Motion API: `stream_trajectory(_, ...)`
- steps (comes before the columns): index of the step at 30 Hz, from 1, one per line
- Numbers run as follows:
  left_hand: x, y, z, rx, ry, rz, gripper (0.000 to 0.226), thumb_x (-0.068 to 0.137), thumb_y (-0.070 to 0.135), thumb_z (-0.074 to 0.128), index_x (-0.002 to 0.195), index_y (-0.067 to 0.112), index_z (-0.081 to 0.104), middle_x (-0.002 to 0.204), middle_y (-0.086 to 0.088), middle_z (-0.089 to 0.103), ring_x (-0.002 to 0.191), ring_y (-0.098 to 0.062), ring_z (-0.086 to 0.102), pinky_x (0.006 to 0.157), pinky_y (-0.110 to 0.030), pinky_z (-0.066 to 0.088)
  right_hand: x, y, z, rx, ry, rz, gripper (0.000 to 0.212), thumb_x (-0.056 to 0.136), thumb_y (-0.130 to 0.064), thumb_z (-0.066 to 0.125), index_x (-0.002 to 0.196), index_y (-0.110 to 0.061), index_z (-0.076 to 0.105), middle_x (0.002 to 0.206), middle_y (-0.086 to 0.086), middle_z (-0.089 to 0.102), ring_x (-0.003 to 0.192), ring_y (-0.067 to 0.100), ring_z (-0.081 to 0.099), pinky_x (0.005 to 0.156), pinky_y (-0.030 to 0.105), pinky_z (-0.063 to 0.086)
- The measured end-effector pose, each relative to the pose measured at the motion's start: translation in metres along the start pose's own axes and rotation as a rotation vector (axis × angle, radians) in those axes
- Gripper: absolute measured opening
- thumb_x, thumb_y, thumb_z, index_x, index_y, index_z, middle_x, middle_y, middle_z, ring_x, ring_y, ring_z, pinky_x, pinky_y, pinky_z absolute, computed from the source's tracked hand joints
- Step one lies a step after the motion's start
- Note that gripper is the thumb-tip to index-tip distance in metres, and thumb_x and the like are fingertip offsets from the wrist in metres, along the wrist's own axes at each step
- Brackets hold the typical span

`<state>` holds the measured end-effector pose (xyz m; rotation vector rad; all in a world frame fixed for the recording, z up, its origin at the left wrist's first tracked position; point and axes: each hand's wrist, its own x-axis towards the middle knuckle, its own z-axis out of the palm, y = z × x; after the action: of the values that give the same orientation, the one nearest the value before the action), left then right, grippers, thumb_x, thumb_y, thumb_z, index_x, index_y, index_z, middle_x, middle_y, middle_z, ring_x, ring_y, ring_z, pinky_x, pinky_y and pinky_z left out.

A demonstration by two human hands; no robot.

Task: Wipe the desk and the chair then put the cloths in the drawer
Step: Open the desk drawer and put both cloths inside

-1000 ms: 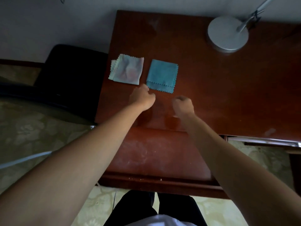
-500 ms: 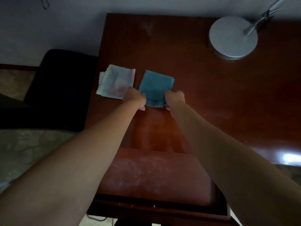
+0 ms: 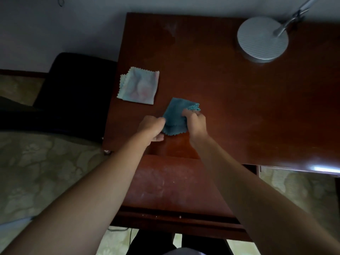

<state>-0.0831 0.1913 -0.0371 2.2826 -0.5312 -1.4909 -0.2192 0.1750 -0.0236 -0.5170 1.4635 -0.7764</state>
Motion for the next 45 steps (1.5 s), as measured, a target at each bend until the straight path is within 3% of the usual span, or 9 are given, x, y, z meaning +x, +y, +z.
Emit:
stream_trajectory(7, -0.045, -0.084, -0.039, -0.509, -0.235, -0.204, 0.018, 0.096, 0.03, 0.056, 0.087, 0.016, 0.061, 0.081, -0.006, 0.063, 0.073, -0.019, 0.06, 0.067, -0.032, 0.05, -0.081, 0.059, 0.02, 0.163, -0.188, 0.114, 0.06, 0.06, -0.022, 0.061, 0.112, 0.009, 0.062, 0.11, 0.033, 0.065, 0.096, 0.043, 0.063, 0.087, 0.06, 0.051)
stream_trajectory(11, -0.049, -0.149, -0.066, -0.661, -0.349, -0.166, 0.023, 0.093, 0.005, 0.053, 0.11, 0.01, 0.067, 0.1, -0.011, 0.068, 0.086, -0.021, 0.066, 0.071, -0.034, 0.055, -0.112, 0.104, 0.016, 0.091, -0.193, 0.178, 0.051, 0.068, -0.02, 0.061, 0.109, 0.011, 0.058, 0.106, 0.033, 0.064, 0.093, 0.042, 0.064, 0.079, 0.056, 0.054)
stream_trajectory(14, -0.056, -0.184, -0.085, -0.482, -0.342, -0.132, 0.037, 0.09, -0.005, 0.055, 0.121, 0.014, 0.062, 0.106, -0.008, 0.071, 0.094, -0.022, 0.069, 0.071, -0.033, 0.056, -0.124, 0.135, 0.008, -0.048, -0.177, 0.19, 0.016, 0.085, -0.009, 0.057, 0.099, -0.004, 0.064, 0.089, 0.015, 0.068, 0.078, 0.026, 0.066, 0.068, 0.037, 0.052)
stream_trajectory(20, -0.062, -0.209, -0.093, -0.247, -0.11, 0.048, 0.054, 0.084, -0.003, 0.07, 0.132, 0.018, 0.057, 0.116, -0.002, 0.066, 0.098, -0.019, 0.067, 0.077, -0.034, 0.054, -0.142, 0.165, 0.009, -0.192, -0.219, 0.173, 0.006, 0.088, -0.006, 0.058, 0.091, -0.007, 0.063, 0.079, 0.007, 0.066, 0.072, 0.021, 0.064, 0.067, 0.038, 0.052)
stream_trajectory(25, -0.061, -0.223, -0.092, 0.329, 0.128, 0.074, 0.047, 0.085, 0.01, 0.065, 0.13, 0.021, 0.055, 0.117, -0.003, 0.066, 0.1, -0.023, 0.064, 0.079, -0.031, 0.05, -0.133, 0.188, 0.011, -0.682, -0.181, 0.277, 0.021, 0.089, -0.021, 0.056, 0.105, -0.01, 0.065, 0.095, 0.01, 0.07, 0.089, 0.031, 0.069, 0.079, 0.044, 0.059)
stream_trajectory(28, -0.063, -0.221, -0.09, 0.538, 0.187, 0.126, 0.045, 0.087, 0.012, 0.059, 0.131, 0.019, 0.053, 0.122, -0.005, 0.062, 0.107, -0.027, 0.061, 0.078, -0.03, 0.045, -0.137, 0.184, 0.005, -1.051, -0.187, 0.25, 0.037, 0.092, -0.041, 0.049, 0.12, -0.018, 0.056, 0.109, 0.007, 0.067, 0.097, 0.026, 0.064, 0.074, 0.028, 0.045)
stream_trajectory(35, -0.052, -0.143, -0.083, 0.396, 0.311, 0.423, 0.022, 0.09, 0.015, 0.057, 0.109, 0.019, 0.068, 0.108, 0.002, 0.072, 0.104, -0.021, 0.065, 0.086, -0.029, 0.05, -0.111, 0.128, 0.026, -0.89, -0.188, 0.03, 0.023, 0.08, -0.026, 0.045, 0.08, -0.021, 0.067, 0.083, 0.004, 0.07, 0.076, 0.026, 0.066, 0.064, 0.028, 0.051)
stream_trajectory(40, -0.034, -0.074, -0.082, 0.371, 0.417, 0.547, 0.024, 0.09, 0.017, 0.056, 0.111, 0.022, 0.065, 0.112, 0.004, 0.069, 0.105, -0.02, 0.064, 0.091, -0.032, 0.05, -0.072, 0.074, 0.045, -0.58, -0.171, -0.003, 0.022, 0.068, -0.036, 0.047, 0.074, -0.031, 0.068, 0.081, 0.0, 0.073, 0.081, 0.027, 0.07, 0.079, 0.049, 0.058)
stream_trajectory(45, 0.003, -0.022, -0.087, 0.424, 0.451, 0.537, 0.036, 0.094, 0.02, 0.056, 0.129, 0.017, 0.057, 0.13, -0.008, 0.057, 0.12, -0.027, 0.055, 0.102, -0.039, 0.044, -0.031, 0.021, 0.052, -0.315, -0.162, 0.099, 0.018, 0.092, -0.009, 0.047, 0.086, -0.022, 0.058, 0.082, 0.006, 0.063, 0.072, 0.022, 0.062, 0.076, 0.041, 0.057)
